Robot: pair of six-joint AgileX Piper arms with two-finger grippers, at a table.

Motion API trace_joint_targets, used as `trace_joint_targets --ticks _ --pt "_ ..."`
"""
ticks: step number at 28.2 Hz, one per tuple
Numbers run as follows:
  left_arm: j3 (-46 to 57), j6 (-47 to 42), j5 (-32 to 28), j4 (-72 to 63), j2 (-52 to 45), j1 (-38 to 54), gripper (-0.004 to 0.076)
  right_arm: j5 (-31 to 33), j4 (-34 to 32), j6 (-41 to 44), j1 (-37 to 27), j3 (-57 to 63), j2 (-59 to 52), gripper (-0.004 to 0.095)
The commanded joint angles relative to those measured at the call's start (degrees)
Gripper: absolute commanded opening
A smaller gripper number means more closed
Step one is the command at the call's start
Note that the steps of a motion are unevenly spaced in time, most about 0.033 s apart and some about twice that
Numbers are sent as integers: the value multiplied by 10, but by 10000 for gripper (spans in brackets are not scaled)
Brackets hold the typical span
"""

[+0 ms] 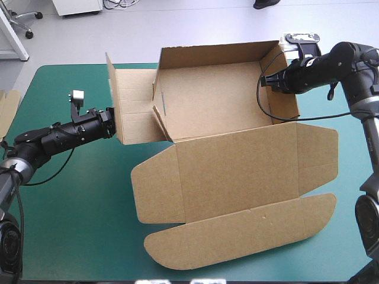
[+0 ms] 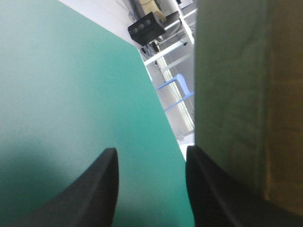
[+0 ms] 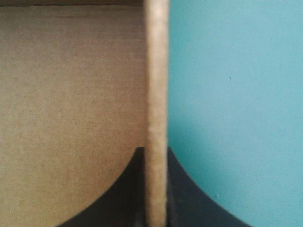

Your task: Fold the box

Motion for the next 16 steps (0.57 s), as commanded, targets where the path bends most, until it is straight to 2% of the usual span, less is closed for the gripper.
trace_joint_targets --ticks 1,8,16 --pt "-16 9 75 -105 -20 -11 325 -31 19 2 -2 -16 -18 -32" --pt "-53 3 77 -105 -20 -34 325 -39 16 2 -2 -16 -15 -32" --pt "-128 -44 77 -105 -20 -53 326 -41 12 3 -2 -16 -15 -32"
